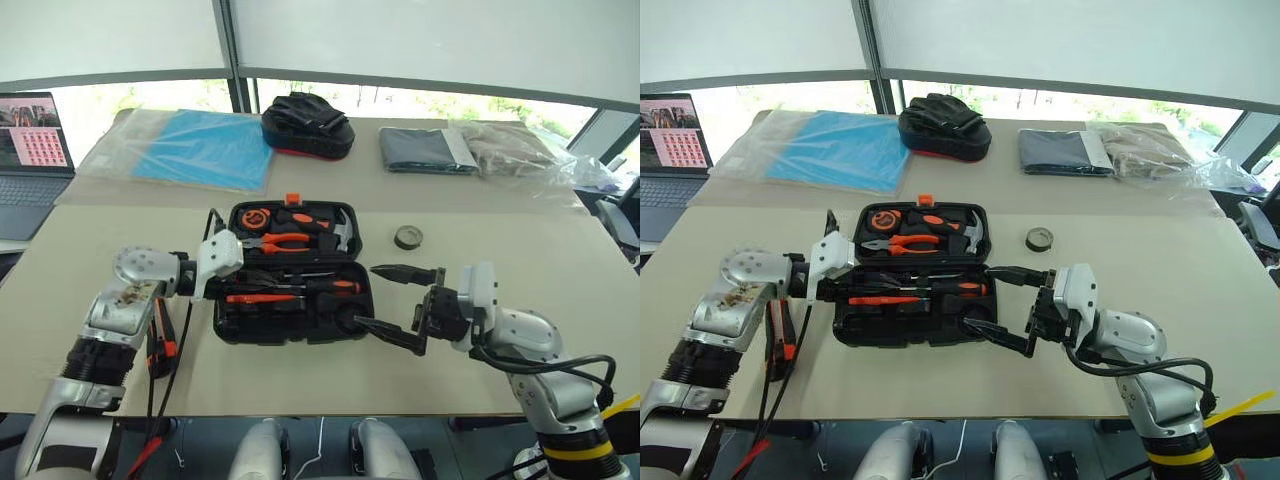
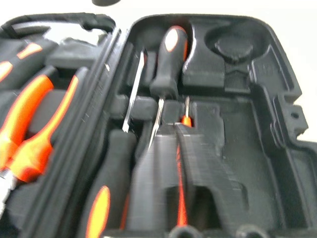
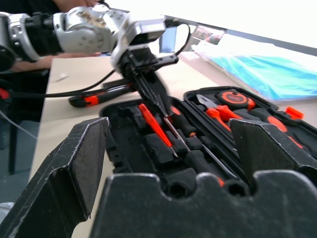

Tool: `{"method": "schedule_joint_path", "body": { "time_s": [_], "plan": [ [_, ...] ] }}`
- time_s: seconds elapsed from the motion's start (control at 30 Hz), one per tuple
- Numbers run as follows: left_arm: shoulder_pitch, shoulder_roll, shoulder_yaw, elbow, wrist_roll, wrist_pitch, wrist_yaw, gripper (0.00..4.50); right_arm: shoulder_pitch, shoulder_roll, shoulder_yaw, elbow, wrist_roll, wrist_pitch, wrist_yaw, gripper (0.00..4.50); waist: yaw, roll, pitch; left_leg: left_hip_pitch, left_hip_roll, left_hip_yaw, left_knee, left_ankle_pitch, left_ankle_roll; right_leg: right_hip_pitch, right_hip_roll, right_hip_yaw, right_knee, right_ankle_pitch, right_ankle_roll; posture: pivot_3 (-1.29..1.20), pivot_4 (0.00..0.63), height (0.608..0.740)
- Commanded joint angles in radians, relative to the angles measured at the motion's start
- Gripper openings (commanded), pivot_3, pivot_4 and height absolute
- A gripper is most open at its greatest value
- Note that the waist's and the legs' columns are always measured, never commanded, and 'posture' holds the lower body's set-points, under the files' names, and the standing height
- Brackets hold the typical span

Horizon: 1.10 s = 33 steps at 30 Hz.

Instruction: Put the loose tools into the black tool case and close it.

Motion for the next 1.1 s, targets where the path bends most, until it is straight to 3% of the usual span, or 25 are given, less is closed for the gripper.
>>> {"method": "schedule_joint_path", "body": {
  "time_s": [0.03,0.27,0.53,0.67,0.87,1.1],
  "plan": [
    [0.013,-0.005,0.002,-0.006,0.013,-0.037,0.027,0.07,-0.014,0.0,-0.025,-0.011,0.004,-0.021,0.001,4.5,0.001,0.0,0.0,0.0,0.0,0.0,0.0,0.0,0.0,0.0,0.0,0.0,0.0,0.0,0.0,0.0,0.15,0.74],
    [0.028,-0.009,0.001,-0.012,0.024,-0.023,0.066,0.07,-0.005,-0.001,-0.026,-0.015,0.009,-0.018,0.004,4.5,0.002,0.0,0.0,0.0,0.0,0.0,0.0,0.0,0.0,0.0,-0.001,0.0,0.0,0.0,0.0,0.0,0.15,0.74],
    [0.063,0.005,0.053,-0.085,-0.069,-0.025,0.022,0.07,-0.002,0.0,-0.026,-0.015,0.011,-0.018,0.005,4.5,0.001,0.0,0.0,0.0,0.0,0.0,0.0,0.0,0.0,0.0,-0.001,0.0,0.0,0.0,0.0,0.0,0.15,0.74],
    [0.077,0.036,0.035,-0.059,-0.025,-0.081,0.018,0.07,0.0,0.003,-0.023,-0.016,0.011,-0.019,0.006,4.5,0.0,0.0,0.0,0.0,0.0,0.0,0.0,0.0,0.0,0.0,-0.001,0.0,0.0,0.0,0.0,0.0,0.15,0.74],
    [0.047,0.009,0.028,0.013,0.027,-0.091,0.105,0.07,0.004,0.008,-0.018,-0.02,0.011,-0.019,0.005,4.5,0.004,0.0,0.0,0.0,0.0,0.0,0.0,0.0,0.0,0.001,-0.002,0.0,0.0,0.0,0.0,0.0,0.15,0.74],
    [0.092,0.022,-0.02,0.002,0.048,-0.095,0.07,0.07,0.014,0.013,-0.018,-0.026,0.011,-0.017,0.002,4.5,0.0,0.0,0.0,0.0,0.0,0.0,0.0,0.0,0.0,0.001,-0.002,0.0,0.0,0.0,0.001,0.0,0.15,0.74]
  ]
}}
